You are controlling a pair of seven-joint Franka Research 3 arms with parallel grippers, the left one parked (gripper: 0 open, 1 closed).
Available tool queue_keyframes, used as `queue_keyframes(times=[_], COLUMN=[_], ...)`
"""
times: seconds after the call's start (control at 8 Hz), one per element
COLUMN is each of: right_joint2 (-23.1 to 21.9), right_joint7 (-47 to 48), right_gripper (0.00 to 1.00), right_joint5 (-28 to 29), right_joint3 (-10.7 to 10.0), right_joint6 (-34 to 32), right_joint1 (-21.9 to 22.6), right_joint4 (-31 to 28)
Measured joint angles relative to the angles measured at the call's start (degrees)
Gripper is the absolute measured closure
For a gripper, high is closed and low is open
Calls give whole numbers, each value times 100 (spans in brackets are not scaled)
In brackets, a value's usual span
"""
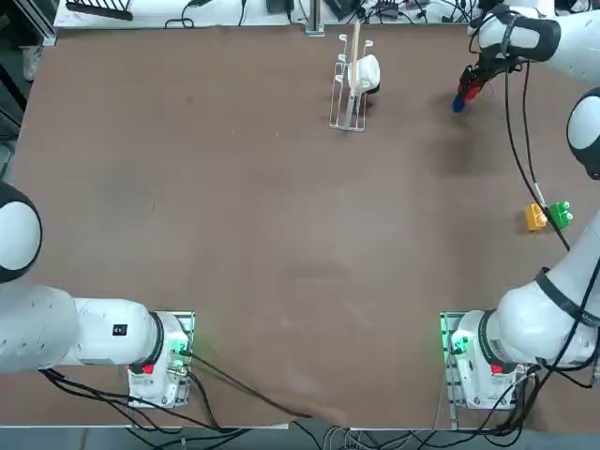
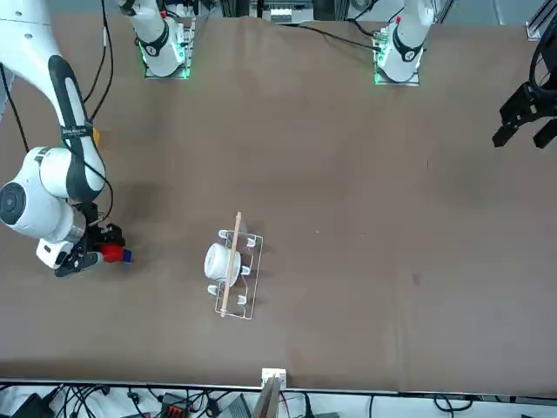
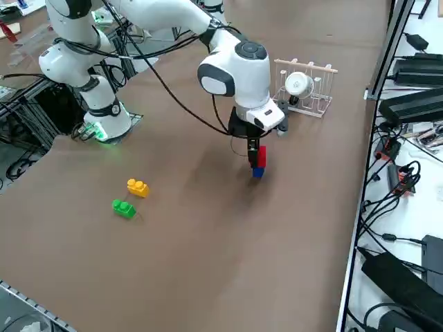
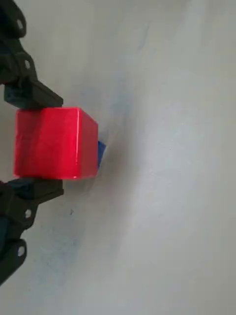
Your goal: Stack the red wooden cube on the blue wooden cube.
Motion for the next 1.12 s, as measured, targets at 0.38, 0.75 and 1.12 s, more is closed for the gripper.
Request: queue_keyframes(times=[0.38,0.75,1.12], right_joint2=[31,61,63], right_joint7=[0,0,0], right_gripper=[30,30,30], right_joint5=[0,0,1], right_joint3=[1,7,7], right_joint6=[0,3,5], right_joint1=[1,3,3], right_joint4=[0,0,4])
